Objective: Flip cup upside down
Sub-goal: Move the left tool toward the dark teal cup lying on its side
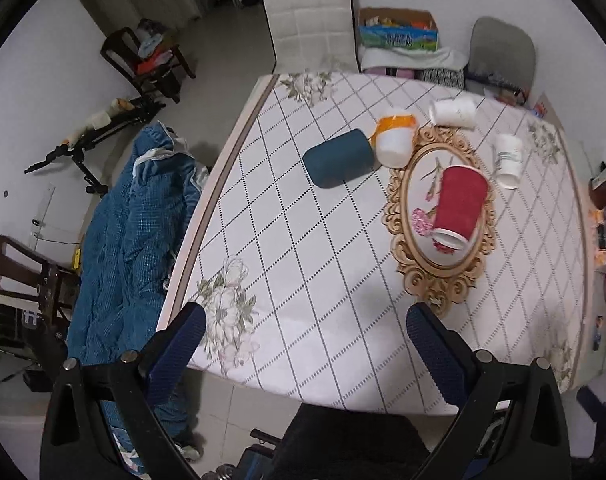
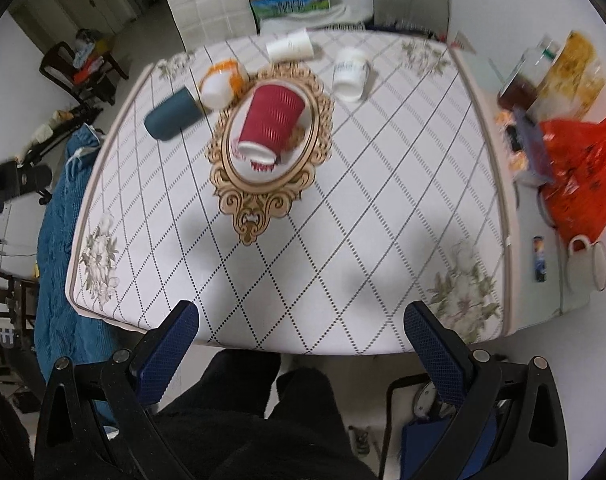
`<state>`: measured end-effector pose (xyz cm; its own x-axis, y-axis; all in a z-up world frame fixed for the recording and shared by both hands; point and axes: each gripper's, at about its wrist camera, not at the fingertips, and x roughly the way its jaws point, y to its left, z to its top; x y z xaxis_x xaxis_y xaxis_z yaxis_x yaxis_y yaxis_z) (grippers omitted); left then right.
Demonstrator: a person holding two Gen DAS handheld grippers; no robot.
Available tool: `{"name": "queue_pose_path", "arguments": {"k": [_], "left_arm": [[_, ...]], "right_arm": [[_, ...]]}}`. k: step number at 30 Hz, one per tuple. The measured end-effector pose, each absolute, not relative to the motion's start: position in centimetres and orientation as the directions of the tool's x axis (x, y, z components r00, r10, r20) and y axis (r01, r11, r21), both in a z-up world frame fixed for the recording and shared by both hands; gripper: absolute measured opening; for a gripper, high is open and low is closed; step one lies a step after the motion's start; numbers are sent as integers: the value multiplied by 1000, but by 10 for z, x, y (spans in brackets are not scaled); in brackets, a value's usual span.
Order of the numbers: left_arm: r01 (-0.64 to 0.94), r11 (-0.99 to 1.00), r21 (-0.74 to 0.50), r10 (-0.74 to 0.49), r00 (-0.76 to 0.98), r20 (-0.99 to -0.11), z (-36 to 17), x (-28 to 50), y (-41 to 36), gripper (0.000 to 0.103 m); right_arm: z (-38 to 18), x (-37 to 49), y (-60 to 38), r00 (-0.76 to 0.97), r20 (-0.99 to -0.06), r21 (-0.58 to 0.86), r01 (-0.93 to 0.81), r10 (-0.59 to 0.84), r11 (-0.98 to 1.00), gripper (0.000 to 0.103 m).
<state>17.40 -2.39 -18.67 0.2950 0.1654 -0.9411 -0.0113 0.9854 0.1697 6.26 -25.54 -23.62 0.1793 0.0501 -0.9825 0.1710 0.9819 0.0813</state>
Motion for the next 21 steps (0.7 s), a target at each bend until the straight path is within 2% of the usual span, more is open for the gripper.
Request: {"name": "queue_pose_path", "arguments": {"k": [13,21], "left_arm": [[57,977,205,189,207,-960,-249,296,4,103],[284,908,307,252,214,-944,-291,362,-15,103]], "right_arm": [[-323,129,-222,-16,-998,50,241,55,969,103],[-366,169,-214,-101,-992,38,282,69,959,103]]}}
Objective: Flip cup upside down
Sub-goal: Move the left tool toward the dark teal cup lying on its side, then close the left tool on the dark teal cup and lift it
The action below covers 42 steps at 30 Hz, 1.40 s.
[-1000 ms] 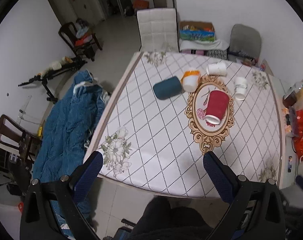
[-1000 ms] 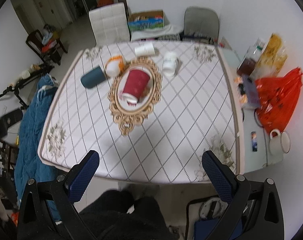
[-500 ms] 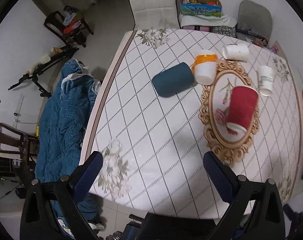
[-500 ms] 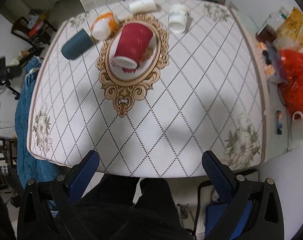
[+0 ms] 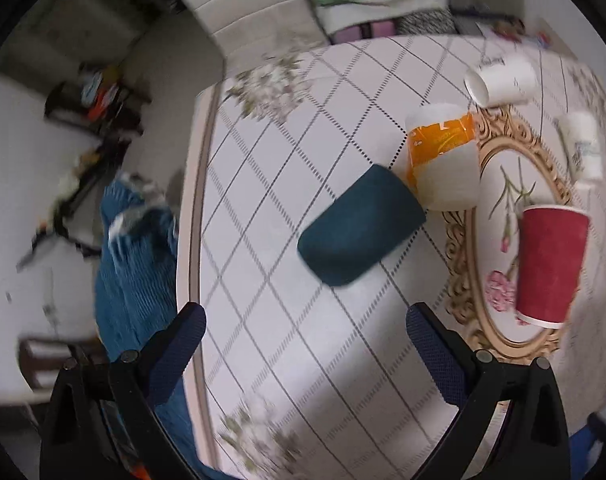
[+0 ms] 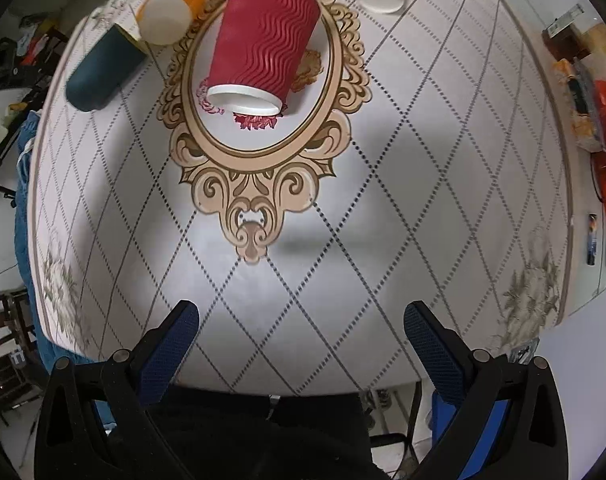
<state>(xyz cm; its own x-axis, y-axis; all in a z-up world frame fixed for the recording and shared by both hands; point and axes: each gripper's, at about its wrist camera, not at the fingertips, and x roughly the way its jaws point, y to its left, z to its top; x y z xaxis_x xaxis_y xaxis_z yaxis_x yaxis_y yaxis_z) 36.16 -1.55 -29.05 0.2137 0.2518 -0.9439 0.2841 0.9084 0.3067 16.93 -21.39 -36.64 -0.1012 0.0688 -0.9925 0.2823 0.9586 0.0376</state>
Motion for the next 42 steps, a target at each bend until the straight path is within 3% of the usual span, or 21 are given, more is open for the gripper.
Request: {"name": "queue_pose_path", "arguments": {"k": [5,13,26,30,32,42], "left_arm": [[443,818,367,293,228,-929,-316,391,-37,103],[648,670,363,300,210,-930,-344,417,-63,98],[775,567,278,323,102,-941,-395,427,-73,97],[789,559,253,324,72,-943,-405,427,-72,84],[793,562,236,322,54,-945,-409,428,-70,72],[779,584,228,290,62,-955,-413,433,-62,70]], "right_arm": [[-386,193,-209,-141,-987,26,293,70,956,103],[-396,221,-206,-162,-984,15,315,70,949,103],[-400,254,-207,-180,-981,5,336,69,942,103],[-410,263,-212,-183,-980,6,333,71,943,103],[-411,265,-211,-184,-981,3,332,68,943,103],[-412,265,-208,-187,-981,-11,346,57,938,103]]}}
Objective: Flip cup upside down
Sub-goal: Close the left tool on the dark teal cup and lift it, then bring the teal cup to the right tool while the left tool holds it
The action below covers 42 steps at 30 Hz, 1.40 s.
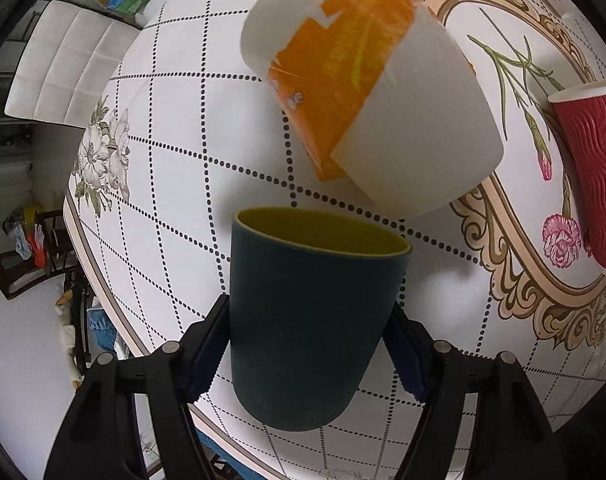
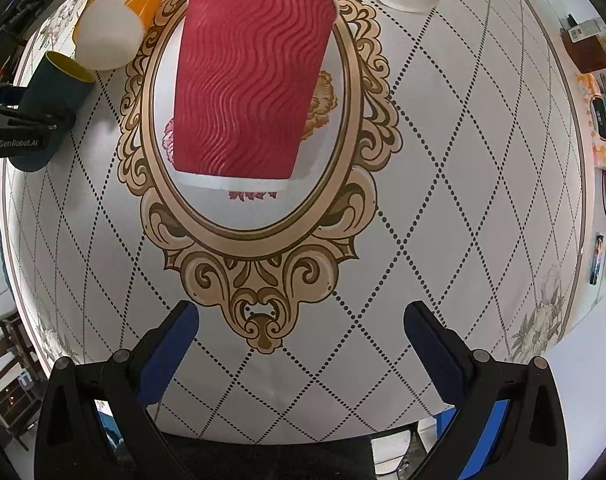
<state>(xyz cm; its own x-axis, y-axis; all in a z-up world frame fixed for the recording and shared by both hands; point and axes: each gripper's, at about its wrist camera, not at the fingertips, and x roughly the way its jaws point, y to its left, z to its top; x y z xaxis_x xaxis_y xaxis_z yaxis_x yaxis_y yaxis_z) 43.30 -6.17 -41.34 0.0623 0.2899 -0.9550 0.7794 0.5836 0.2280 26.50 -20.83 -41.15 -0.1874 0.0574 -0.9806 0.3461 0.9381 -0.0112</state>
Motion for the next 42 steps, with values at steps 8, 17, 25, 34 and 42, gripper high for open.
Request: {"name": "queue_pose_path", "arguments": {"k": [8,17,25,34,42], "left_arm": [[717,661,220,254,62,-965,-404,440,-47,70],[599,787,151,200,-16,-980,-382,436,-12,70],[435,899,41,113,-139,-984,-366,401,14,70],[211,974,-77,-17,-272,-962,-363,335,34,70],[8,983,-184,-170,-349,-922,-378,277,17,70]], "right_arm": [[-405,257,-215,-179,-983,-22,368,47,930,103],[-391,244,-225,-158,-986,-20,376,43,927,103],[-379,223,-243,-138,-989,4,373,60,928,103],[-370,193,-265,-126,-989,31,304,72,952,103],[-372,171,-286,-135,-989,28,264,66,964,103]]}}
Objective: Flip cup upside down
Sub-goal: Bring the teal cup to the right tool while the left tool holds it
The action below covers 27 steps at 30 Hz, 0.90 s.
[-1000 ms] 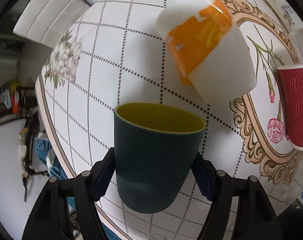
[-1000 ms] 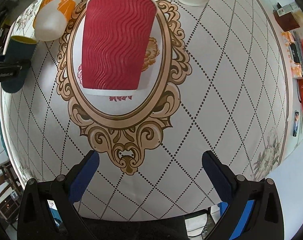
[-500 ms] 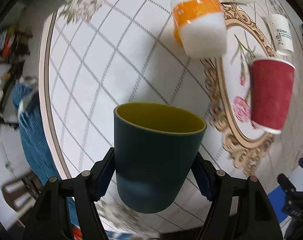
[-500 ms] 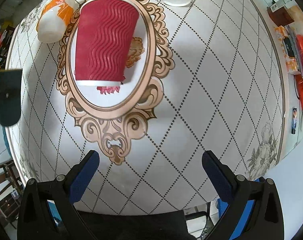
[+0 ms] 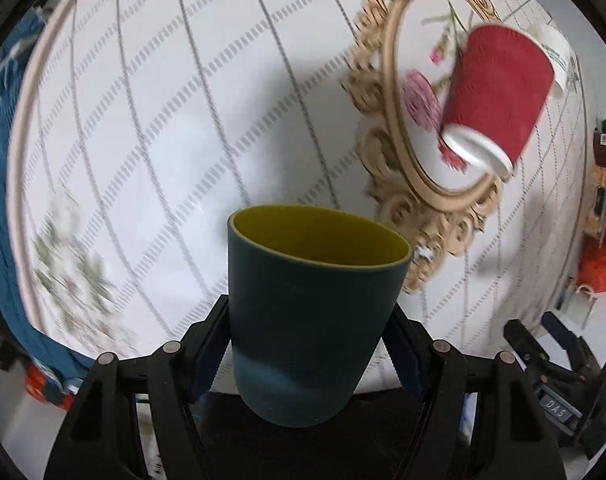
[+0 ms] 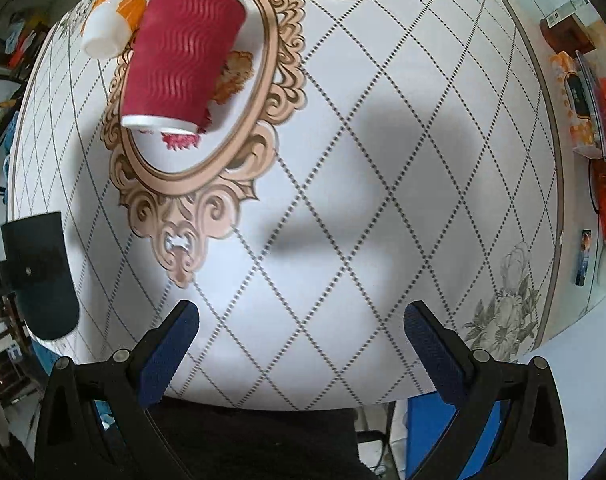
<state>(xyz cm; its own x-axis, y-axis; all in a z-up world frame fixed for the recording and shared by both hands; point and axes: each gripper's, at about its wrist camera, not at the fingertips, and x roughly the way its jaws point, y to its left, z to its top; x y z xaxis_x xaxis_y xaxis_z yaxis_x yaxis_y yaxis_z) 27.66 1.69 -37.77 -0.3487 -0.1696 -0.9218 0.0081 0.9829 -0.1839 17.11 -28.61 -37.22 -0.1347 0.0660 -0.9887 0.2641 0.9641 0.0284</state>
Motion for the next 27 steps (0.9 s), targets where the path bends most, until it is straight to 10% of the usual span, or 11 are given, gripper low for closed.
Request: {"name": "queue_pose_path", "arguments": {"k": [27], "left_arm": [[113,979,-170,-123,-334,-934,-412,211,-135,70]], "right_arm": [[-401,99,-368,-169,-984,-8,315,47,949,103]]}}
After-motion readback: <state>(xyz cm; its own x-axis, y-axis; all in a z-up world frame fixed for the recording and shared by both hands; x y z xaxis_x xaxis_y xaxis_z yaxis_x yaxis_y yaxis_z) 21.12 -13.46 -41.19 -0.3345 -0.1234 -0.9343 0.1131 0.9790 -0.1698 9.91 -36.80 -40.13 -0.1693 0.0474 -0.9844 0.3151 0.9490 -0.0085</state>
